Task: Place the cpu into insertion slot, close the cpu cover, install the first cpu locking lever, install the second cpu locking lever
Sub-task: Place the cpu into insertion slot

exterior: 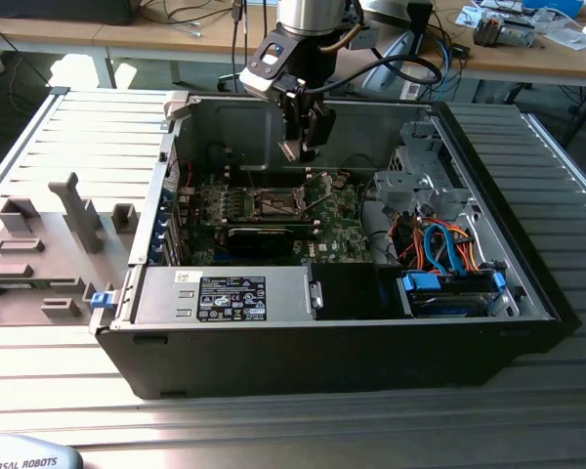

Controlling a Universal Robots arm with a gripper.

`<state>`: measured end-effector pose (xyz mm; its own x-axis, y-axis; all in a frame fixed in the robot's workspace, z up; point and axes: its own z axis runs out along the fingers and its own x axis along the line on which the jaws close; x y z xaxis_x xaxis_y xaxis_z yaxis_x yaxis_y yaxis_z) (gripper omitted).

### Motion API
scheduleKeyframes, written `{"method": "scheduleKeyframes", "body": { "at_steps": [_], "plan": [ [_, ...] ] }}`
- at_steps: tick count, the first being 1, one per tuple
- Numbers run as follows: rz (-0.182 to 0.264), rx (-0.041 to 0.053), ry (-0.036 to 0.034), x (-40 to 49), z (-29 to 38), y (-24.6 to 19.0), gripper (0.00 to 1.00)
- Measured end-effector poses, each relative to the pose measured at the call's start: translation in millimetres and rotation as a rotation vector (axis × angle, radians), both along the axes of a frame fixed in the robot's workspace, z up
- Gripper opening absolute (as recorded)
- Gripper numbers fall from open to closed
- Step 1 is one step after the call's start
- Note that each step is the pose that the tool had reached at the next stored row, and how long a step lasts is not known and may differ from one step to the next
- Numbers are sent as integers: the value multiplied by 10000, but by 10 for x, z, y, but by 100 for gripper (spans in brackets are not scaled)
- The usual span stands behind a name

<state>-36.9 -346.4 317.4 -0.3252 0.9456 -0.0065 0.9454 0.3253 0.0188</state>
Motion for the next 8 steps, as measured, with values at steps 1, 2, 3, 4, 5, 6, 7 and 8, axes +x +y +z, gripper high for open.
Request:
{"method": "scheduleKeyframes", "body": {
  "at_steps": [1,2,3,4,5,6,7,8],
  "plan": [
    [-7,0,0,0,0,0,54],
    [-15,0,0,0,0,0,54],
    [-22,0,0,0,0,0,54],
    [-27,0,0,0,0,0,54],
    [-34,0,-1,0,0,0,54],
    [-38,0,0,0,-1,0,54],
    [-45,0,-1,0,-1,0,54],
    [-50,0,-1,0,-1,0,54]
  ]
}}
